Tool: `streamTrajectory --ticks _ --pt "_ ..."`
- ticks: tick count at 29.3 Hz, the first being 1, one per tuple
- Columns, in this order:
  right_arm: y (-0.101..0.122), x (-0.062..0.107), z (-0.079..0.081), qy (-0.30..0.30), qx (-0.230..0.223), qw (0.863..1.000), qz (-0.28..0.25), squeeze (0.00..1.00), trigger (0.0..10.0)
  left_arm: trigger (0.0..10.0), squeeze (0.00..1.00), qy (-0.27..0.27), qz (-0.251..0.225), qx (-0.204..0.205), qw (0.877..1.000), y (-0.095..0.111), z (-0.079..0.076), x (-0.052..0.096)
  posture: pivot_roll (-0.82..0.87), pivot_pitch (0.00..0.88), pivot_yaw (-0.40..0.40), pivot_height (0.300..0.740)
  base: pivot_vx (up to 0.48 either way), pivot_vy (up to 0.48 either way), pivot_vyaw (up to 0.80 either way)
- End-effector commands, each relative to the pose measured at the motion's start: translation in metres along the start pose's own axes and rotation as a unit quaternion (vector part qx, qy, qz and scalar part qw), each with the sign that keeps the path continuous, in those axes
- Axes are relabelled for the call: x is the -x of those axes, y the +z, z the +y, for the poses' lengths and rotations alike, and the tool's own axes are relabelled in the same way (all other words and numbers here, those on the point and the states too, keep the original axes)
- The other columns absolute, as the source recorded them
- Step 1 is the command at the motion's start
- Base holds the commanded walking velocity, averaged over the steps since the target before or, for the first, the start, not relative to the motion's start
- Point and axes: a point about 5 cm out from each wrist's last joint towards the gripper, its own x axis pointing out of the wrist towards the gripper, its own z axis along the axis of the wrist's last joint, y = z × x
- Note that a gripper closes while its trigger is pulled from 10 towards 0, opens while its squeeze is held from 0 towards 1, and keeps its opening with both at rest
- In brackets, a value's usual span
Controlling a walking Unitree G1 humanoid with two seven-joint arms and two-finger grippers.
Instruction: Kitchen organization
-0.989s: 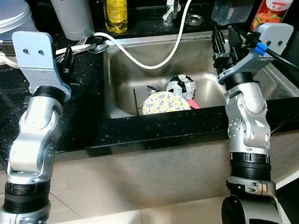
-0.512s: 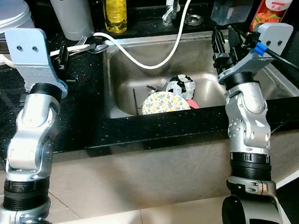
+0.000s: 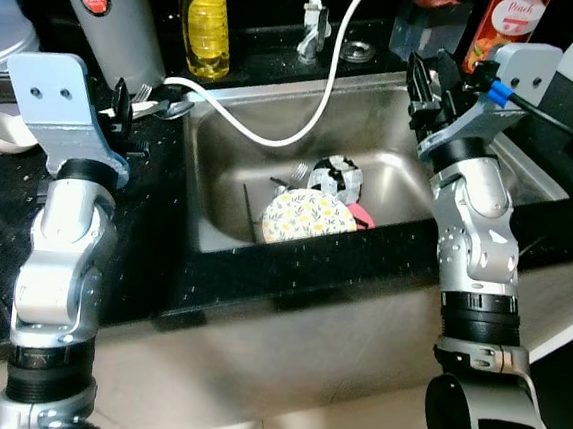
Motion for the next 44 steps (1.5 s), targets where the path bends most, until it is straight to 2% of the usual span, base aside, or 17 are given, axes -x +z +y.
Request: streamTrajectory --ticks 1,12,26,29,32,34,36,37,38,39,40,41,42,43,44 --pt "-0.002 -0.001 0.002 0.003 0.0 1.0 0.003 0.0 10.0 10.0 0.0 0.008 0.003 0.003 1.0 -0.002 0.004 -0.001 -0.06 0.048 0.076 0.74 0.307 0.0 0.0" --pt "-0.002 -0.001 0.001 0.002 0.0 1.0 0.003 0.0 10.0 10.0 0.0 0.008 0.002 0.003 1.0 -0.002 0.003 -0.001 -0.06 0.048 0.078 0.74 0.336 0.0 0.0" --pt "-0.003 0.0 0.001 0.002 0.0 1.0 0.002 0.0 10.0 10.0 0.0 0.022 0.006 0.008 1.0 -0.002 0.006 -0.003 -0.06 0.046 0.079 0.74 0.0 0.0 0.0" --pt "-0.002 -0.001 0.001 0.003 0.0 1.0 0.001 0.0 10.0 10.0 0.0 0.038 0.02 0.002 0.999 -0.003 0.011 -0.007 -0.06 0.044 0.08 0.74 0.0 0.0 0.0" --pt "0.0 -0.002 0.002 0.012 0.015 1.0 0.0 0.0 10.0 10.0 0.0 0.064 0.044 0.023 0.997 -0.003 0.019 -0.016 -0.06 0.042 0.079 0.74 0.0 0.0 0.0" --pt "0.0 -0.003 0.001 0.016 0.024 1.0 -0.001 0.0 10.0 10.0 0.0 0.069 0.05 0.027 0.996 -0.002 0.021 -0.018 -0.06 0.042 0.079 0.74 0.0 0.0 0.0" --pt "0.005 -0.006 0.0 0.025 0.03 0.999 -0.005 0.0 10.0 10.0 0.0 0.07 0.066 0.028 0.995 0.001 0.023 -0.027 -0.05 0.037 0.074 0.74 0.0 0.0 0.0" --pt "0.009 -0.008 -0.001 0.027 0.013 0.999 -0.012 0.0 10.0 10.0 0.0 0.083 0.084 0.024 0.993 -0.001 0.025 -0.032 -0.05 0.037 0.074 0.74 0.0 0.0 0.0" --pt "0.017 -0.012 -0.001 0.028 -0.004 0.999 -0.023 0.0 10.0 10.0 0.0 0.105 0.116 0.038 0.987 -0.007 0.028 -0.038 -0.06 0.035 0.077 0.74 0.0 0.0 0.0" --pt "0.017 -0.012 -0.001 0.028 -0.004 0.999 -0.023 0.0 10.0 10.0 0.0 0.105 0.116 0.038 0.987 -0.007 0.028 -0.038 -0.06 0.035 0.077 0.74 0.0 0.0 0.0" --pt "0.022 -0.015 -0.001 0.029 -0.016 0.999 -0.031 0.0 10.0 10.0 0.0 0.12 0.139 0.049 0.982 -0.012 0.03 -0.041 -0.06 0.035 0.077 0.74 0.0 0.0 0.0" --pt "0.031 -0.019 -0.001 0.035 -0.015 0.998 -0.044 0.0 10.0 10.0 0.0 0.141 0.17 0.077 0.972 -0.021 0.032 -0.045 -0.06 0.033 0.08 0.74 0.0 0.0 0.0" --pt "0.031 -0.019 -0.001 0.035 -0.015 0.998 -0.044 0.0 10.0 10.0 0.0 0.141 0.17 0.077 0.972 -0.021 0.032 -0.045 -0.06 0.033 0.08 0.74 0.0 0.0 0.0" --pt "0.041 -0.023 0.002 0.047 0.002 0.997 -0.063 0.0 10.0 10.0 0.0 0.184 0.215 0.158 0.946 -0.038 0.031 -0.05 -0.08 0.035 0.088 0.74 0.0 0.0 0.0" --pt "0.041 -0.023 0.002 0.047 0.002 0.997 -0.063 0.0 10.0 10.0 0.0 0.184 0.215 0.158 0.946 -0.038 0.031 -0.05 -0.08 0.035 0.088 0.74 0.0 0.0 0.0"
